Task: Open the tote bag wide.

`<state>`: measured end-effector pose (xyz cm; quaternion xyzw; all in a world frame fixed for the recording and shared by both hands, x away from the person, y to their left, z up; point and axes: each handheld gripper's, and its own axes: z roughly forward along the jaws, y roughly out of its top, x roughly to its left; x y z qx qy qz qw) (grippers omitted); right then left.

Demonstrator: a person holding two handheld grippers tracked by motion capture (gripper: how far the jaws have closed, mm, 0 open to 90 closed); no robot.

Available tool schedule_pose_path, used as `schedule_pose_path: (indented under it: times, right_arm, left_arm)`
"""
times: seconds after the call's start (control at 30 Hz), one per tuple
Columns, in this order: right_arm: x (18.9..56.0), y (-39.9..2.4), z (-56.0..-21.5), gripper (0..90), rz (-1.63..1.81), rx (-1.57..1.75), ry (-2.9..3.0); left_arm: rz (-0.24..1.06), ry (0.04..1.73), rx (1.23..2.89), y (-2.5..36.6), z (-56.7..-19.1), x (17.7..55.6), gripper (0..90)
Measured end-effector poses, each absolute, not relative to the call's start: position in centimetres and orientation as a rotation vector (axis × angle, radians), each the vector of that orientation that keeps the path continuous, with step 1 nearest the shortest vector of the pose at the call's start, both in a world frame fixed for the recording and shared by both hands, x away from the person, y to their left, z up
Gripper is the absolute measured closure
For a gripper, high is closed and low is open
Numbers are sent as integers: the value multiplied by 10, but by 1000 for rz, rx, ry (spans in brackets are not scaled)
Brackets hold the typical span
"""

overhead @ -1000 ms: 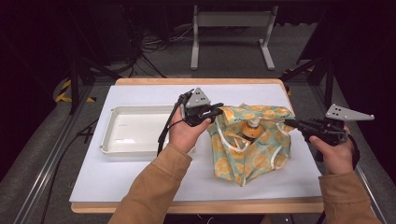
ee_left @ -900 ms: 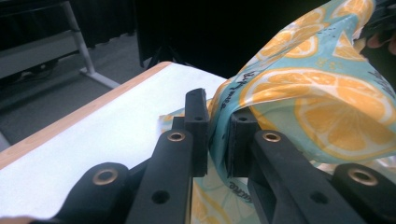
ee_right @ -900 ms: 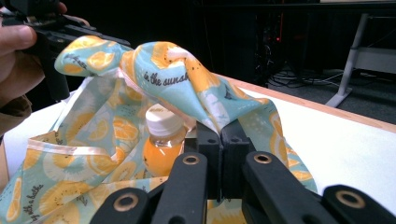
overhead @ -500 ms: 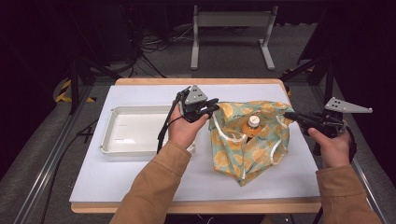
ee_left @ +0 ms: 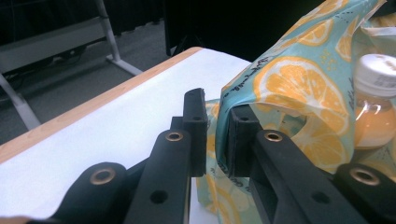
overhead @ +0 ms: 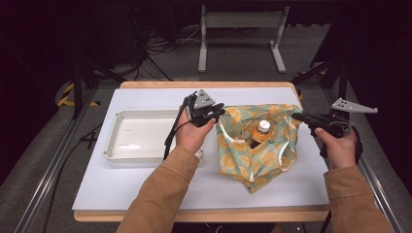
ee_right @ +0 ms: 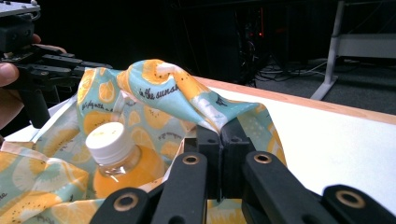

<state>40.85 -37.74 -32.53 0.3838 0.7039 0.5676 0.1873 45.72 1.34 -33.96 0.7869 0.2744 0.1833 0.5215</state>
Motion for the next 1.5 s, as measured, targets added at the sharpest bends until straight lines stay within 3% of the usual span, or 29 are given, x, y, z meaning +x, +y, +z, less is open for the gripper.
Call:
schedule_pose_path:
  times: [1.5]
  right_arm:
    - [428, -385, -392, 890, 1440, 1261, 2058]
  left_arm:
    - [411, 760, 2014, 5, -385, 478, 821]
